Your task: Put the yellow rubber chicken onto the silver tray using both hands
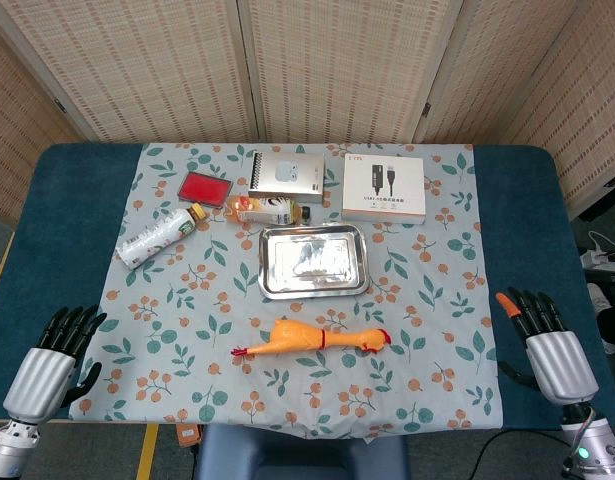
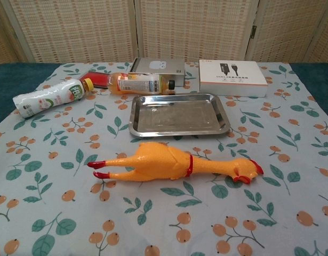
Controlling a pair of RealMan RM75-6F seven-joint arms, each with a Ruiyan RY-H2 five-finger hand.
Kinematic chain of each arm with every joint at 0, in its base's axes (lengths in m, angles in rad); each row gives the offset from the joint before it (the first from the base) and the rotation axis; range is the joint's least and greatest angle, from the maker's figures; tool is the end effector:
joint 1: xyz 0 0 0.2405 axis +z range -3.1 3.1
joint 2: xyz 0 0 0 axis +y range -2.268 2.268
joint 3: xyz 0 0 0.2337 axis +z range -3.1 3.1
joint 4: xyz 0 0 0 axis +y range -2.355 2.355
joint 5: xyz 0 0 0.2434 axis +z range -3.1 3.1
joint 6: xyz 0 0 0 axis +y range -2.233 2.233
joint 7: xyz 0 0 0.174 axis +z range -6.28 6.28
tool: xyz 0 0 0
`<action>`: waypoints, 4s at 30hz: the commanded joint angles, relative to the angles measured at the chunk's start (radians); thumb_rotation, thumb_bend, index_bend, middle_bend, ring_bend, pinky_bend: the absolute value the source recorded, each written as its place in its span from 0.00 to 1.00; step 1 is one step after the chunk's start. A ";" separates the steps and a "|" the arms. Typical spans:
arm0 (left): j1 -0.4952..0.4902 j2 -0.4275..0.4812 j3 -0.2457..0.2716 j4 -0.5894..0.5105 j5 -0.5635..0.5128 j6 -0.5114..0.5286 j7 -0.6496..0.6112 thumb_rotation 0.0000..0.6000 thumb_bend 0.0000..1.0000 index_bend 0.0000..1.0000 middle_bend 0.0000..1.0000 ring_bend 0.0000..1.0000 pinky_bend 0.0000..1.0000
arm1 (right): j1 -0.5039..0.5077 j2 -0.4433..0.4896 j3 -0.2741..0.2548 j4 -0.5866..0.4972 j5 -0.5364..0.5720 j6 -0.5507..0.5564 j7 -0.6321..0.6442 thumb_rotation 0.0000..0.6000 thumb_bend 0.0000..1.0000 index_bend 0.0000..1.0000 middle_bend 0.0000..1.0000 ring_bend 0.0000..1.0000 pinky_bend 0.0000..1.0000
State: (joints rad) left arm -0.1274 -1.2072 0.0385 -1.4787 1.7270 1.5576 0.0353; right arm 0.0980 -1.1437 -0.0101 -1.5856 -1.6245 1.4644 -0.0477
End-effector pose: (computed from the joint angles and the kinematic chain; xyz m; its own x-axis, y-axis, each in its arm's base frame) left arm -0.2815 0.1996 0.0851 0.4745 -0.0147 0.8801 0.8456 -0.2703 -0.4604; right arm -0.2917 -0.1996 0.0921 0.4553 -0.0692 0.8876 -0.8848 -0.1463 0.4425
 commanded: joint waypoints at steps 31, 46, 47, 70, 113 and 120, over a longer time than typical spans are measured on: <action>-0.027 0.036 0.007 -0.037 -0.034 -0.067 -0.060 1.00 0.42 0.00 0.00 0.00 0.03 | 0.474 -0.197 0.148 -0.248 0.415 -0.600 -0.271 1.00 0.11 0.29 0.00 0.00 0.00; -0.035 0.056 0.014 -0.048 -0.042 -0.088 -0.086 1.00 0.42 0.00 0.00 0.00 0.03 | 0.580 -0.458 0.124 -0.089 0.650 -0.554 -0.485 1.00 0.12 0.35 0.00 0.00 0.00; -0.035 0.057 0.015 -0.048 -0.041 -0.088 -0.087 1.00 0.42 0.00 0.00 0.00 0.03 | 0.581 -0.468 0.125 -0.082 0.654 -0.546 -0.489 1.00 0.12 0.36 0.00 0.00 0.00; -0.041 0.083 0.030 -0.064 -0.038 -0.109 -0.114 1.00 0.50 0.00 0.00 0.00 0.03 | 0.594 -0.598 0.120 -0.005 0.709 -0.398 -0.573 1.00 0.27 0.73 0.19 0.01 0.07; -0.242 -0.095 0.019 -0.294 0.068 -0.364 -0.043 1.00 0.35 0.00 0.00 0.00 0.14 | 0.540 -0.617 0.205 -0.084 0.427 -0.272 -0.362 1.00 0.27 0.97 0.79 0.89 1.00; -0.278 -0.160 -0.056 -0.308 -0.041 -0.408 0.058 1.00 0.36 0.00 0.00 0.00 0.13 | 0.558 -0.656 0.215 -0.089 0.455 -0.276 -0.431 1.00 0.27 0.97 0.79 0.89 1.00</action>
State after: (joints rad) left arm -0.3917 -1.3488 0.0029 -1.7791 1.7083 1.1641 0.0720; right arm 0.6517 -1.7923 0.2025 -1.6750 -1.1747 1.1890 -0.4706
